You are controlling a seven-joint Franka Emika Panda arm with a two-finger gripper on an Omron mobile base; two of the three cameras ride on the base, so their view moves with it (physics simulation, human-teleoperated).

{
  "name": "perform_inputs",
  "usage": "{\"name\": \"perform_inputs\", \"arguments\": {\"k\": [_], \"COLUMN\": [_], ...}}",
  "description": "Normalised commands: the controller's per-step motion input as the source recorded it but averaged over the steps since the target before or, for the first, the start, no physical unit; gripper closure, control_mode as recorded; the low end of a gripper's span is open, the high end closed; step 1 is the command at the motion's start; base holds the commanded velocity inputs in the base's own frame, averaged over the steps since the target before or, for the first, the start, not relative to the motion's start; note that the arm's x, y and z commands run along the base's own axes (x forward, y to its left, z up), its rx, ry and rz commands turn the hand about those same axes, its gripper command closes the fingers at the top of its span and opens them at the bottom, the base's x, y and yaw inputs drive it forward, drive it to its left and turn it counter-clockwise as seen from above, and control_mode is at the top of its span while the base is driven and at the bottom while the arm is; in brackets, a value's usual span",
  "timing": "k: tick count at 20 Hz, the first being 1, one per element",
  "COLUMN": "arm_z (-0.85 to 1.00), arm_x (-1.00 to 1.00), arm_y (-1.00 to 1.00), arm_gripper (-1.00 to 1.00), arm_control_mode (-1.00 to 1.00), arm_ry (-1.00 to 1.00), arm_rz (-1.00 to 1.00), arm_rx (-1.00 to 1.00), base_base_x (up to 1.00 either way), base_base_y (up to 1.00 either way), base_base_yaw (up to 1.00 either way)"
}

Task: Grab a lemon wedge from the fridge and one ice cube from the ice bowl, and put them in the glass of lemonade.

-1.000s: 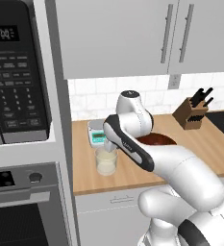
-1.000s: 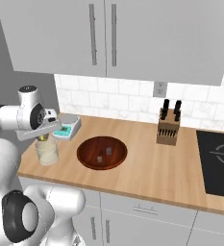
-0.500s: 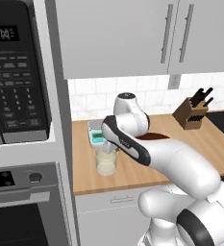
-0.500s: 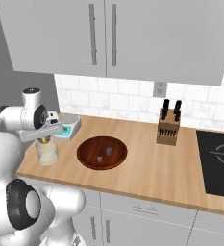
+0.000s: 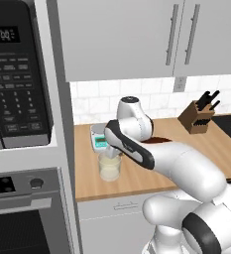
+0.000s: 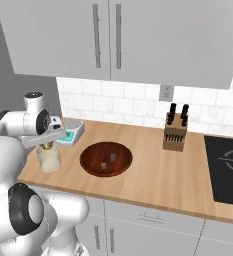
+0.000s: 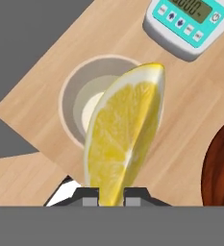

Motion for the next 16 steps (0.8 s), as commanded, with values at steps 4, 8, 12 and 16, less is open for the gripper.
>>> {"name": "perform_inputs", "arguments": {"k": [4,8,12,16], "arm_z": [0.00,-0.14,-0.04,0.00], "arm_x": [0.36,0.03,-0.03,0.05], "arm_y": [0.18,0.18,0.01,0.00], "arm_gripper": [1.00,1.00,1.00,1.00], "arm_control_mode": [-1.00,-1.00,-1.00,-1.00], "arm_ry": [0.00,0.02,0.00,0.00], "arm_rz": [0.00,0.00,0.00,0.00], "arm_rx": [0.00,0.00,0.00,0.00], "base_base_x": [0.00,0.00,0.00,0.00], "base_base_y": [0.00,0.00,0.00,0.00], "base_base_yaw": [0.00,0.00,0.00,0.00]}}
